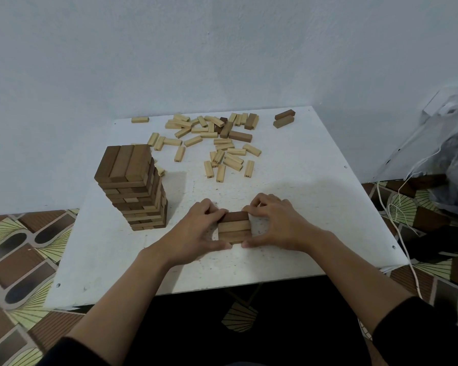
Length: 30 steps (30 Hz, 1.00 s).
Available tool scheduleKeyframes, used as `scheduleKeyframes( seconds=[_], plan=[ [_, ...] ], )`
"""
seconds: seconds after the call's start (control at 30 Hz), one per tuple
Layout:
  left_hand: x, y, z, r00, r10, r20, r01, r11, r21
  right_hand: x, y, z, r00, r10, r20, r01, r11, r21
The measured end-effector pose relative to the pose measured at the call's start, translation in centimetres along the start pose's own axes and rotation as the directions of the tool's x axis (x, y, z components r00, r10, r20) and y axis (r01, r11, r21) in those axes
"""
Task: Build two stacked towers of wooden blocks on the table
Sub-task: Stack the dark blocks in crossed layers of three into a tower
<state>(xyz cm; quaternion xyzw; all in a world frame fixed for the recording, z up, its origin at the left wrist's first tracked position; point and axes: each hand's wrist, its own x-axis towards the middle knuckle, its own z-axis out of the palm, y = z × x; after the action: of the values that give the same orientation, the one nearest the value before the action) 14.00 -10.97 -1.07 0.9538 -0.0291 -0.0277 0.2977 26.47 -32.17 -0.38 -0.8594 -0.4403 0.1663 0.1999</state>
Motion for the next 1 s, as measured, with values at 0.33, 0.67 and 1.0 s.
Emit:
scheduleKeyframes(
  seconds=[0.33, 0.67, 1.0],
  plan=[
    [-0.3, -0.3, 0.1, 0.999, -0.022, -0.032, 0.022, 1.000, -0.002, 0.0, -0.2, -0.2, 1.000, -0.010, 0.026, 0.010, 1.000, -0.026],
    [-0.4, 1.4, -0.8, 0.999, -0.007, 0.044, 0.007, 1.000, -0.003, -0.7, -0.1, -0.3, 1.000, -0.023, -0.009, 0.024, 0.988, 0.149],
    [-0.6, 6.2, -6.8, 1.000, 0.021, 0.004, -0.022, 0.985, 0.171, -1.8, -2.7, -5.3, 0.971, -0.123, -0.204, 0.176, 0.948, 0.266]
  ],
)
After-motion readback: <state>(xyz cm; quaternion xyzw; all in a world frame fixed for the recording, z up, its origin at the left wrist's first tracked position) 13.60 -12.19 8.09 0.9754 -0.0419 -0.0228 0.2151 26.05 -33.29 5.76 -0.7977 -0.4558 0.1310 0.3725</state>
